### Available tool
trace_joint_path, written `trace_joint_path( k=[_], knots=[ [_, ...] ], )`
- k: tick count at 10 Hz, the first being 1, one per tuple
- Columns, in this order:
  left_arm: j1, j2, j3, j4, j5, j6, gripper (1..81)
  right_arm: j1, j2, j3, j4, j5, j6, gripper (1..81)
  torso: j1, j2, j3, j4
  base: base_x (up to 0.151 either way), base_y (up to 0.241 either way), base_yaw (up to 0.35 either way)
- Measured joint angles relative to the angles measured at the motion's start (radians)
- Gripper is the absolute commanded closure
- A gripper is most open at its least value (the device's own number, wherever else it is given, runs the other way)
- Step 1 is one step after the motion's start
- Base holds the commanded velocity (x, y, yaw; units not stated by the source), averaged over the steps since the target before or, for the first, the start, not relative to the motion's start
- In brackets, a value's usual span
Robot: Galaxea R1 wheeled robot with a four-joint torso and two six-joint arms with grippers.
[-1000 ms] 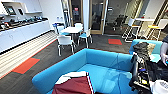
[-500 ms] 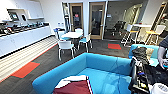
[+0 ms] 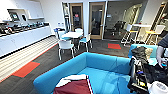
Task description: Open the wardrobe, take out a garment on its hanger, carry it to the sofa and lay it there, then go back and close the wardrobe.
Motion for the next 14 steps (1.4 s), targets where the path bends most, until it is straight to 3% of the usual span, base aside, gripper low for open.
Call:
trace_joint_path(
  k=[11,14],
  knots=[
    [0.004,0.0,0.0,0.001,0.001,0.0,1.0,-0.009,0.008,-0.011,-0.001,-0.006,0.0,1.0,0.0,-0.001,0.0,0.0,-0.087,0.0,0.0],
    [0.008,0.0,0.0,0.005,0.001,0.0,1.0,-0.014,0.009,-0.013,-0.003,-0.008,-0.001,1.0,-0.001,-0.002,0.001,0.0,0.0,0.0,0.0]
  ],
)
